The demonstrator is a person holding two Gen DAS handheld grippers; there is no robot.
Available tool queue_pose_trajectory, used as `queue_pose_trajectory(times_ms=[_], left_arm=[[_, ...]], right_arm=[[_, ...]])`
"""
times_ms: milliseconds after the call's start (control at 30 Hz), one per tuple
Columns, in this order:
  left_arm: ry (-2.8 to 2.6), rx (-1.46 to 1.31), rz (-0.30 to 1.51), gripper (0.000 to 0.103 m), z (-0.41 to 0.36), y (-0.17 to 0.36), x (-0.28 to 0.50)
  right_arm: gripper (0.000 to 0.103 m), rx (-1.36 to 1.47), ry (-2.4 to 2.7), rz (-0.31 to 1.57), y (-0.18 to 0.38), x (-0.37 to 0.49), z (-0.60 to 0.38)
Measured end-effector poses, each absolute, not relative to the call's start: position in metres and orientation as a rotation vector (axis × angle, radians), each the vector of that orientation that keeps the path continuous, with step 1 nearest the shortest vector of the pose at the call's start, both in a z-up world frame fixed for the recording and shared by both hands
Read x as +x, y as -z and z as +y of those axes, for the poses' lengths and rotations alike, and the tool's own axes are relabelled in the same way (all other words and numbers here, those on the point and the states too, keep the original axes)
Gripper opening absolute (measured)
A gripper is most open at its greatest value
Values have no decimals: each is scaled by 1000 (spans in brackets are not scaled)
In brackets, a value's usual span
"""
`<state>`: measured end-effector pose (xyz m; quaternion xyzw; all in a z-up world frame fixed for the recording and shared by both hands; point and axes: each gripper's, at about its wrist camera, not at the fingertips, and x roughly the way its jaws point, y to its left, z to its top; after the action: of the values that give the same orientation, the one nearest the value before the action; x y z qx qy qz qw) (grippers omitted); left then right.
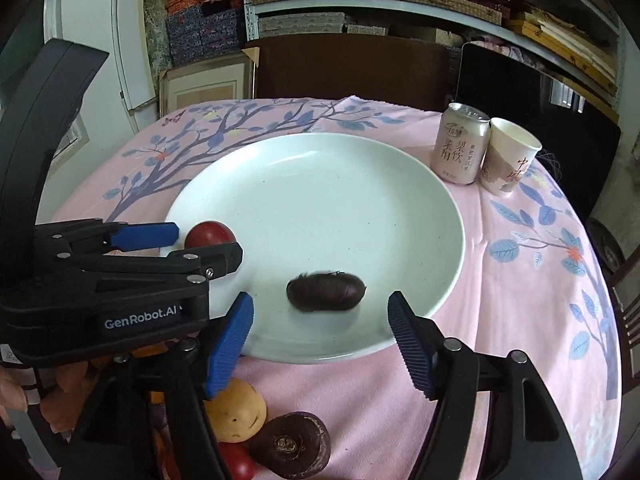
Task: Organize fruits
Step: 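Lower both fruits onto the white plate and open both tools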
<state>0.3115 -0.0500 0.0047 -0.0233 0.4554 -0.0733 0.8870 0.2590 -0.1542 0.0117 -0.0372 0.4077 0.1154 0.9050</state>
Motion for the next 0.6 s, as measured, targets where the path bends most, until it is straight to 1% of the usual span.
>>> queue_pose_trajectory(times_ms=[33, 100, 200, 233, 333, 467, 600], left_arm=[[150, -44, 925, 83, -48, -10, 306], [173, -18, 884, 84, -42, -22, 289], [194, 14, 814, 93, -25, -38, 252], [196, 16, 797, 93, -18, -42, 240], [187, 1, 801, 94, 4, -41, 208], [141, -47, 865, 94, 31, -26, 175], [114, -91, 858, 94, 48, -15, 144]], right_arm=[[72, -63, -248, 848, -14, 256, -156], [72, -24, -254, 862, -19, 245, -164], [74, 21, -295, 866, -26, 214, -175], [77, 23, -320, 869, -27, 202, -178], [79, 18, -366, 870, -29, 165, -180], [80, 16, -436, 900, -23, 124, -170], [80, -18, -471, 931, -13, 94, -147]])
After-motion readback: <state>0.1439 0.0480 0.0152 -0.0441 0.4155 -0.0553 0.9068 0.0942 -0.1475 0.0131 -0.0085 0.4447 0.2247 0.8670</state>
